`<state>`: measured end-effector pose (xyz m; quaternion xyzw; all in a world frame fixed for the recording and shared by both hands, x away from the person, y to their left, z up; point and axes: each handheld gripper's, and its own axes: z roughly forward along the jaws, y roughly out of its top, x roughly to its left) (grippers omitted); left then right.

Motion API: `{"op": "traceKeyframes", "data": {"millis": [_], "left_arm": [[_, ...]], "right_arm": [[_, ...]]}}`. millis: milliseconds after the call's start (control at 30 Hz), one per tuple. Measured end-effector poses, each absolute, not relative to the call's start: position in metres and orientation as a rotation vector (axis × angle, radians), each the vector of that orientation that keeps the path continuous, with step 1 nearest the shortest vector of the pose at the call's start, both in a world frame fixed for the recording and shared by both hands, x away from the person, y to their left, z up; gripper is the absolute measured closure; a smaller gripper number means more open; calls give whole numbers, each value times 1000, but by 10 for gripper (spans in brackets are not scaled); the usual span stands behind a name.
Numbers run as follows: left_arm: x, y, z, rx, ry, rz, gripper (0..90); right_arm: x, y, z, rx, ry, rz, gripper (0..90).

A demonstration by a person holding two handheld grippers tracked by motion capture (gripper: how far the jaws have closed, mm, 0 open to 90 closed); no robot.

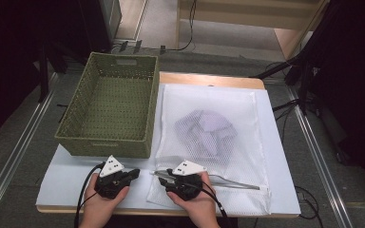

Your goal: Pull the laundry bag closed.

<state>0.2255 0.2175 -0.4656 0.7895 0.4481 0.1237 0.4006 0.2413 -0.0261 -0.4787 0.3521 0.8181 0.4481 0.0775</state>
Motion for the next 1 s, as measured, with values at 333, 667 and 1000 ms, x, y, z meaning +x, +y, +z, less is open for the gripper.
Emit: {"op": "traceKeyframes", "data": {"millis": [333,667,1000], "left_arm": [[227,211,-468,2009,1120,282,900],[229,213,-470,2024,1128,270,900],[231,196,-464,1985,1076,246,900]], "right_arm": [[238,-18,-483,972,2526,1297,900],[235,-35,-464,990,2410,1476,900],[232,-39,-459,984,2406,1517,900]]}}
